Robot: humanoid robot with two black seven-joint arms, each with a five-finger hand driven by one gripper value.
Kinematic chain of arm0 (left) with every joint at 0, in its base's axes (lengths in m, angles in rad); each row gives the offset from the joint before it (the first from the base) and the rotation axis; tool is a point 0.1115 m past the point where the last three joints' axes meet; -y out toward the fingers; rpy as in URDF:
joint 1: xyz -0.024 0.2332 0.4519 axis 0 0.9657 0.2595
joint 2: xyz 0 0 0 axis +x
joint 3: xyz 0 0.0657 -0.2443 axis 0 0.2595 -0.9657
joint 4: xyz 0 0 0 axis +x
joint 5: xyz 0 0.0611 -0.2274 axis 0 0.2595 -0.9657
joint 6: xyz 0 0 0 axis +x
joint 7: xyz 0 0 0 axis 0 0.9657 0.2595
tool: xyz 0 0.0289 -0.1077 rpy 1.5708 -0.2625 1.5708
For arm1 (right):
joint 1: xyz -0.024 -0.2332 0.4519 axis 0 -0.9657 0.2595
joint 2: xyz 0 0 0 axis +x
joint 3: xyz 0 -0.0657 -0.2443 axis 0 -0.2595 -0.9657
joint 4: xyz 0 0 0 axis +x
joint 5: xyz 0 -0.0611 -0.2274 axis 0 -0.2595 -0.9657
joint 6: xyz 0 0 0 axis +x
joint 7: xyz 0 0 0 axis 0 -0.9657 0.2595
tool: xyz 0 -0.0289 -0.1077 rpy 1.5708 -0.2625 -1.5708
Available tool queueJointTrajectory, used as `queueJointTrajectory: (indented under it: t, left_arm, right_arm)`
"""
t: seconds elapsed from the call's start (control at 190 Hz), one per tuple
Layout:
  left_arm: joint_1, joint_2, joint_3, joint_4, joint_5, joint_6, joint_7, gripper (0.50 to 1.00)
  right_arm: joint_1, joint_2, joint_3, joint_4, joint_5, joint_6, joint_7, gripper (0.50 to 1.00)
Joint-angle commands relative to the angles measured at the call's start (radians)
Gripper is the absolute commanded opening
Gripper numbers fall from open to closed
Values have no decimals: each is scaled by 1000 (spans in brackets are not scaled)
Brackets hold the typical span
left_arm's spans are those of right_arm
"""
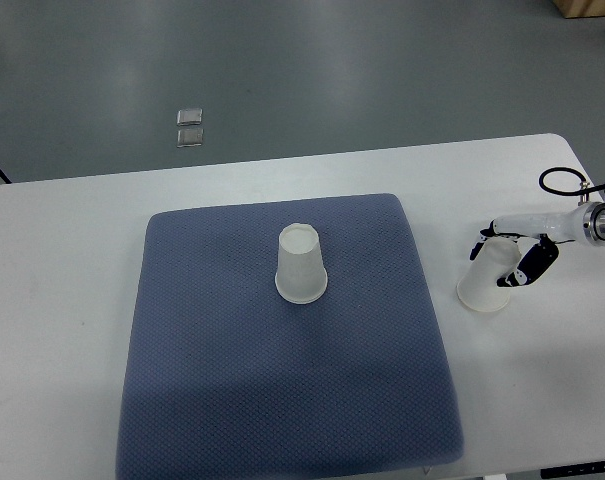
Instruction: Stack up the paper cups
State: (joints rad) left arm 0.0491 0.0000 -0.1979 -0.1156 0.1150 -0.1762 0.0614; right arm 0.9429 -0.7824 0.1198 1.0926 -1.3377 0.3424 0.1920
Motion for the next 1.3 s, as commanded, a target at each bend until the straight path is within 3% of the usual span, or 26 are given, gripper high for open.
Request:
queueJointTrajectory:
  t: [0.0,0.168,0.326,0.725,0.951,1.293]
  left_arm:
    - [0,0,0,-1,0,0,0,1000]
    - [0,0,0,1,0,0,0,1000]
    - [0,0,0,-1,0,0,0,1000]
    - [0,0,0,-1,0,0,0,1000]
    - [0,0,0,1,0,0,0,1000]
    - [0,0,0,-1,0,0,0,1000]
  right_arm:
    - [27,-1,11,1,8,7,3,652]
    - [131,-1,18,1,51,44,72,654]
    - [243,8,20,3,170,115,81,656]
    - [416,232,20,6,210,159,79,656]
    - [455,324,17,4,212,187,70,662]
    - [455,370,-17,1,198,190,67,664]
